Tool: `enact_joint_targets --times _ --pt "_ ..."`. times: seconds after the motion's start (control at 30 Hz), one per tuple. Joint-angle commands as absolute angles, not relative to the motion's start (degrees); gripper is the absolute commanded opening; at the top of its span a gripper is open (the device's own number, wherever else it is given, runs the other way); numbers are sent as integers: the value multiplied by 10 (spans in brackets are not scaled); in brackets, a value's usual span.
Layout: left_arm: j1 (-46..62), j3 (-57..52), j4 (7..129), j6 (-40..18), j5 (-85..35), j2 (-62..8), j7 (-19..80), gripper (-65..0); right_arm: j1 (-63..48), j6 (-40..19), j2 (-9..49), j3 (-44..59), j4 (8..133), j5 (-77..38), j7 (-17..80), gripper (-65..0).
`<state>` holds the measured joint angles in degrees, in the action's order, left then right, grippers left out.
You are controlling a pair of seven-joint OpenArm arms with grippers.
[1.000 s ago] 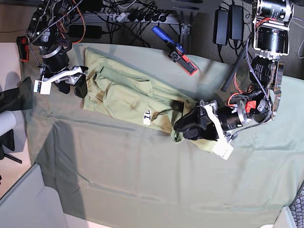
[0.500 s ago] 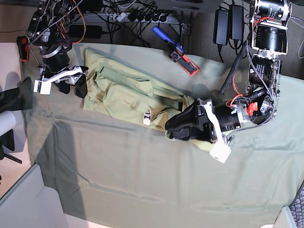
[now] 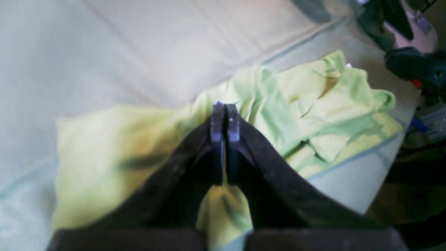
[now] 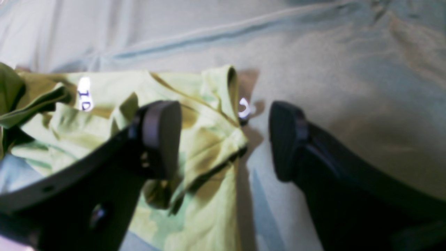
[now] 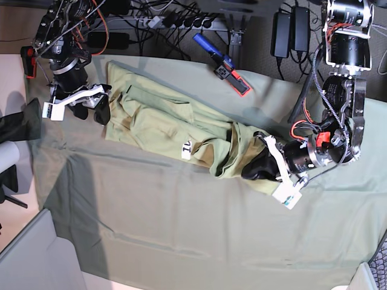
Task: Fold the T-shirt properly
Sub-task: 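Lay the held hem end onto the strip's middle with the left gripper, then open the left gripper and withdraw it from the folded shirt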
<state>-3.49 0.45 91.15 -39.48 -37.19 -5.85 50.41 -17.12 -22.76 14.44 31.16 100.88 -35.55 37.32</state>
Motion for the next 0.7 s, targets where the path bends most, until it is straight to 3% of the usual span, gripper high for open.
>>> enact_joint_targets --times 0.0,0.37,0.67 --pt "-46 7 911 -400 -381 -59 486 -650 -167 -234 152 316 1018 -360 358 -251" --pt "-37 135 835 -400 -366 -29 444 -650 -167 -234 150 316 1018 -389 368 -251" --pt "-50 141 853 -400 -396 -21 472 -650 -170 -234 126 316 995 -397 375 -238"
